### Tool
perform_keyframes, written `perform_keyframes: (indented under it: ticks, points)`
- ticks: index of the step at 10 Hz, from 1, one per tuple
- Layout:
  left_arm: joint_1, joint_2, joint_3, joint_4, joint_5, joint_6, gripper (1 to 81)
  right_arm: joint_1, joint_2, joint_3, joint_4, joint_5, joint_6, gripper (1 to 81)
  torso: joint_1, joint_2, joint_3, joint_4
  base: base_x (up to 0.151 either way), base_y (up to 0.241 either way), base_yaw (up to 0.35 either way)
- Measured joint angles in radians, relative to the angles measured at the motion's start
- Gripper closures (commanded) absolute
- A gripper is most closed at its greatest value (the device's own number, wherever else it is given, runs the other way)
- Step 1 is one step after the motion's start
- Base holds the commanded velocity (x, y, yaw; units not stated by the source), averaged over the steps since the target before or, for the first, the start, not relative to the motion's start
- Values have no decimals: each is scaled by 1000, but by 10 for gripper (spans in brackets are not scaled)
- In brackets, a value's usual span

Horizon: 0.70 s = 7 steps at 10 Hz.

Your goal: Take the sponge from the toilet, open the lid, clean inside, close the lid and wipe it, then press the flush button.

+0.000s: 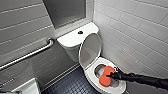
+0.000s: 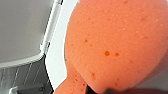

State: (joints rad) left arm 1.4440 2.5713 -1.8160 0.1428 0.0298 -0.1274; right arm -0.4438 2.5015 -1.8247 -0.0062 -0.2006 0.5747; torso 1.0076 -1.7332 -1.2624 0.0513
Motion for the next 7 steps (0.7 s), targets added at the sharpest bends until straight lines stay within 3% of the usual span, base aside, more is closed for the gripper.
perform_keyframes:
  ticks: [4, 7]
  points:
    - [-3, 13, -7, -1, -4, 0, 10, 99, 26, -58, 7, -8, 17, 811, 0, 0, -5, 0, 0, 0, 0]
    - [-3, 19, -23, -3, -4, 0, 10, 112, 76, -111, 6, -47, 18, 811, 0, 0, -6, 0, 0, 0, 0]
